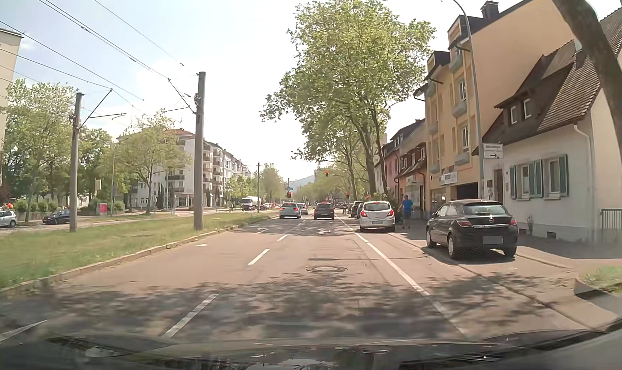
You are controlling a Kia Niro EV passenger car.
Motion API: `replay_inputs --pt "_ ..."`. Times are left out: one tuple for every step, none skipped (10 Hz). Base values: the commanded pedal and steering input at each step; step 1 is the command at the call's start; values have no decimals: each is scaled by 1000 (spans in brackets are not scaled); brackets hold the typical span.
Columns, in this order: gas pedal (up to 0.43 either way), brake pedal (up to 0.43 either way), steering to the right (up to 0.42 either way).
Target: Follow the waypoints while adhering to traffic rules and regulations
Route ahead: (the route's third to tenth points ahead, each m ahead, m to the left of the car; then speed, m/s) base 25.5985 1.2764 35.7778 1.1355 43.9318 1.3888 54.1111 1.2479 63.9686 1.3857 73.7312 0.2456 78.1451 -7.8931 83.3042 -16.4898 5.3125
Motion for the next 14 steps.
replay_inputs --pt "39 0 -3" --pt "39 0 -3" --pt "39 0 -3" --pt "39 0 -3" --pt "39 0 -3" --pt "39 0 -5" --pt "39 0 -4" --pt "39 0 -1" --pt "39 0 0" --pt "39 0 -5" --pt "39 0 -11" --pt "39 0 -15" --pt "39 0 -10" --pt "39 0 -6"
